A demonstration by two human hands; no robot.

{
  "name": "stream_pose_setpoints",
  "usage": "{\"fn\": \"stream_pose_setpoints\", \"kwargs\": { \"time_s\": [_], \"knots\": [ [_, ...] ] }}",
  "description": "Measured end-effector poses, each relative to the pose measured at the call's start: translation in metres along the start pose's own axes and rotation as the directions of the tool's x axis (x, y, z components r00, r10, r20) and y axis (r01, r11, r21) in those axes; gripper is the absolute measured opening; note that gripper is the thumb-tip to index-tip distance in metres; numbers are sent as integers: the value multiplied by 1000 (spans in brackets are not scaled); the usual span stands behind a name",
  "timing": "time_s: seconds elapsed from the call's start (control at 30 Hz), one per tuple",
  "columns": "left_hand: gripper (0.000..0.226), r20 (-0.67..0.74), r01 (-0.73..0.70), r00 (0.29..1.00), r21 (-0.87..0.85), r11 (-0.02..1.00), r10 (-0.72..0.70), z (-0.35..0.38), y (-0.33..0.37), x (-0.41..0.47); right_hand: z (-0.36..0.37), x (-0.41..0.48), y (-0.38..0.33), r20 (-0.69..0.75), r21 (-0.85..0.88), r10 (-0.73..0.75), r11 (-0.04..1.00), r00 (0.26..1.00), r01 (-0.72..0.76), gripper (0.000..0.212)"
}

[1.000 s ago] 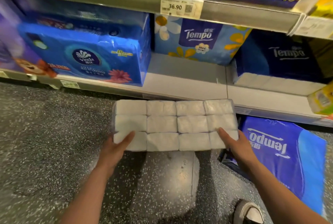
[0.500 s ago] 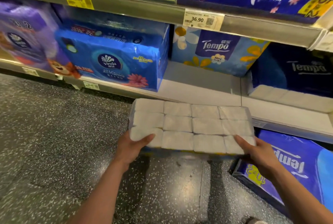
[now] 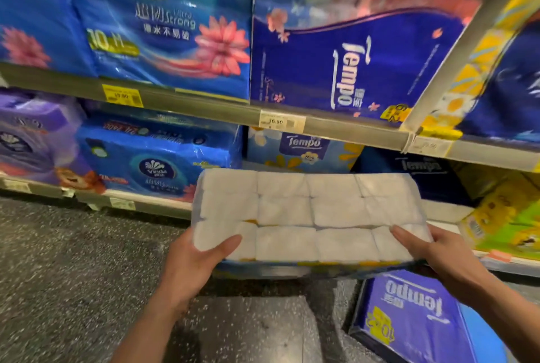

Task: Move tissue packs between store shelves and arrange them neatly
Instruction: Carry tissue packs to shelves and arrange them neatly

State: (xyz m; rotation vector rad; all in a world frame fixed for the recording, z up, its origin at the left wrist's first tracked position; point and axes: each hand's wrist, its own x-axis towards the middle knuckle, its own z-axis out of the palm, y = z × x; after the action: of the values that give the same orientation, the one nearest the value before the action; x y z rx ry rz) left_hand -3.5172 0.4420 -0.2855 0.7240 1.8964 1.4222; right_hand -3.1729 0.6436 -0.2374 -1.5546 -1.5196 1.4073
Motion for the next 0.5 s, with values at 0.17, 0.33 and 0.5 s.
{"fn": "stream_pose_setpoints", "kwargs": {
  "time_s": [0.17,0.33,0.5],
  "knots": [
    [36,23,-100,995,15,995,100,-4,38,26,-7,0,-19,-44,30,-95,995,994,97,94],
    [36,49,-161,986,42,986,159,8,48,61,4,14,-22,-115,139,-114,982,987,130,76],
    [44,92,-168,984,161,973,154,22,44,105,15,37,4,-111,212,-51,974,993,74,100]
  ]
}}
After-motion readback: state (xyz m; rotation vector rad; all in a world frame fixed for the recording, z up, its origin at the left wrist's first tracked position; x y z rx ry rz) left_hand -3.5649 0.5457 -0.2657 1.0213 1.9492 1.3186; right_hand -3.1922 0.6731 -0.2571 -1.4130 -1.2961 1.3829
